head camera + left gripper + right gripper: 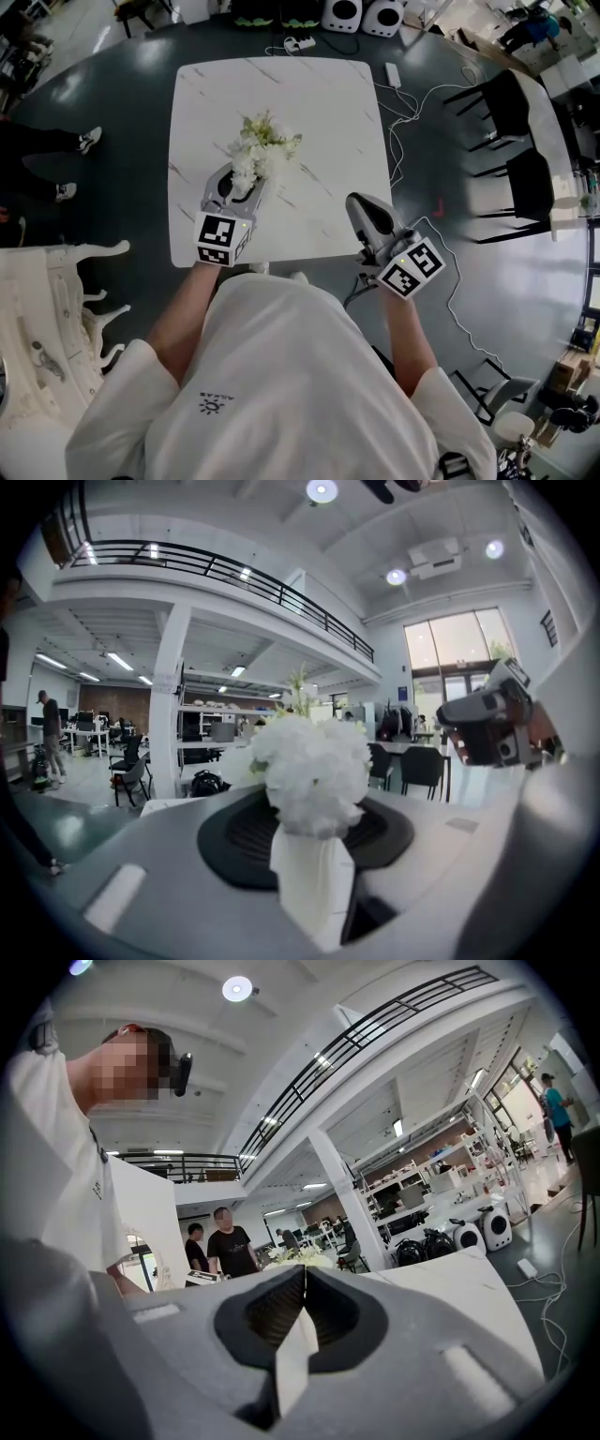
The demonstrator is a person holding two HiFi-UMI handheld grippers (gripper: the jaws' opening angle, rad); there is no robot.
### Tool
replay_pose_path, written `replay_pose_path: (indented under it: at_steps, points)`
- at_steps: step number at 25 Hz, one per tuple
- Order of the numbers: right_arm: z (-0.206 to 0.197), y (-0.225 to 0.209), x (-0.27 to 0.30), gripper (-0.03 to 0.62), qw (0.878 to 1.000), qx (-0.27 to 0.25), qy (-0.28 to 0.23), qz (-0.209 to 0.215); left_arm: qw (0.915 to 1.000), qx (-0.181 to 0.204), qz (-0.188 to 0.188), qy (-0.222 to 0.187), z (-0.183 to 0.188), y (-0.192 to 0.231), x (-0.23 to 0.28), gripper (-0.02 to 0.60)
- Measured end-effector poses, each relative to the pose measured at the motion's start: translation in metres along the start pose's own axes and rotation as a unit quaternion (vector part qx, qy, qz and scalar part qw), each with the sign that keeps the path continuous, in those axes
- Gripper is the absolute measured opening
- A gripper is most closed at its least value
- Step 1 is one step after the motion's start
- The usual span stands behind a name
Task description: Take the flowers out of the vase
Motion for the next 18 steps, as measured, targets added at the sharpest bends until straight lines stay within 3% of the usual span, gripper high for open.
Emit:
replay_pose_path:
  at_steps: [5,18]
  points:
    - [0.000,0.002,0.001,0.002,1.000,-0.001,0.000,0.004,0.9999,-0.009,0.009,-0.005,0.000,0.003,-0.006,0.100]
    - [0.000,0.001,-0.004,0.002,1.000,-0.001,0.002,0.006,0.9980,-0.051,0.023,-0.028,0.014,0.011,-0.009,0.060]
Point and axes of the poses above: the fingertips, and each gripper's own axes: x forward along the fingers, y to its left, z out of its top, the point moved 7 cm from there along -x, backward along the fingers, and after that the axes turned 2 degrees about -y, right-handed, at the moved point
